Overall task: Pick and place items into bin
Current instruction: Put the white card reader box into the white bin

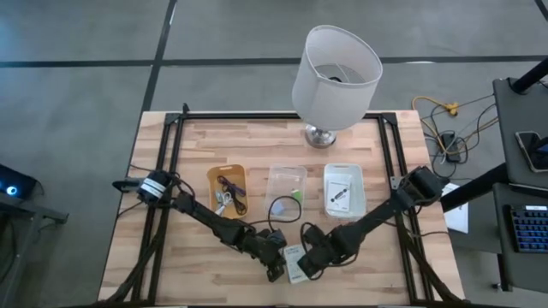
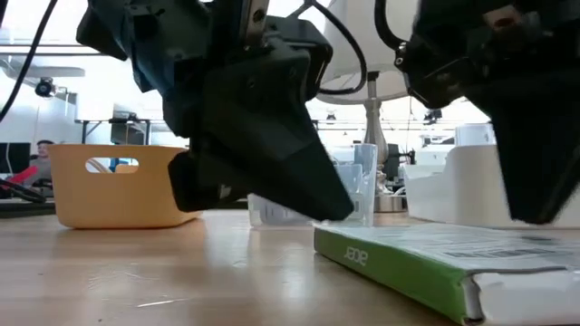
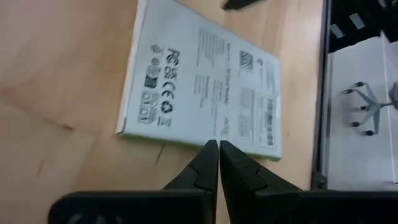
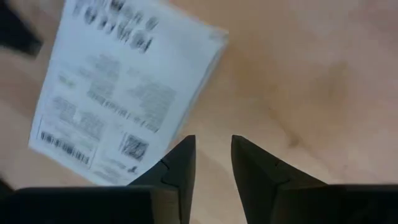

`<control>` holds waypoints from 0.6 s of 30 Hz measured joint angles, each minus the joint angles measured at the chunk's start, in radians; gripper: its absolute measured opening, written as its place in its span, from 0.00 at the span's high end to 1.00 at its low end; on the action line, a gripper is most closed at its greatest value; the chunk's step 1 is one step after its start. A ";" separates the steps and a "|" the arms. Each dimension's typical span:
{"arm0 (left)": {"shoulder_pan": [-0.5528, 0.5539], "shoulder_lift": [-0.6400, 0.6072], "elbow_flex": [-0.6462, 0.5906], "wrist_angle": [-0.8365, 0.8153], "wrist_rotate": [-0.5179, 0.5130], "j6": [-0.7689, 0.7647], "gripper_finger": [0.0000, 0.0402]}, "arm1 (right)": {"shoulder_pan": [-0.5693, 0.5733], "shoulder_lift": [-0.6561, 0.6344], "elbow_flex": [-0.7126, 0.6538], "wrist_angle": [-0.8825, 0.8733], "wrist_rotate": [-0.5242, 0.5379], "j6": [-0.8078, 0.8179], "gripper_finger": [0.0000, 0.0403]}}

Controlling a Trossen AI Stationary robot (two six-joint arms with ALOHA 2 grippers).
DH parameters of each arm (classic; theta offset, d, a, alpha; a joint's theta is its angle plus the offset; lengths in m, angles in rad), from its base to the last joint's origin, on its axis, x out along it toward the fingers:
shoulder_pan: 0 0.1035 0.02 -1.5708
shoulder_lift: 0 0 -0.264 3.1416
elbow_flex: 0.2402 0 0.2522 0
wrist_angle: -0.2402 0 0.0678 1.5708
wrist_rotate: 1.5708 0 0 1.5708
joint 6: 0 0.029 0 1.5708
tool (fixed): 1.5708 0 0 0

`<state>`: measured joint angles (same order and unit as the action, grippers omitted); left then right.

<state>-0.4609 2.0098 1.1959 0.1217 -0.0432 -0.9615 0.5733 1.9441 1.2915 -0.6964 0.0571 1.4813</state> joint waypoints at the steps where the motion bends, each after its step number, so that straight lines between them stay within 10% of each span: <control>1: 0.001 0.001 -0.002 -0.001 0.000 0.000 1.00 | 0.000 0.005 0.000 0.016 -0.001 -0.008 0.78; 18: 0.011 0.045 0.003 -0.002 0.045 -0.003 1.00 | -0.005 0.028 0.064 0.079 -0.002 -0.075 0.82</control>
<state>-0.4503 2.0552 1.1984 0.1200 0.0014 -0.9646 0.5686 1.9724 1.3558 -0.6170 0.0549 1.4064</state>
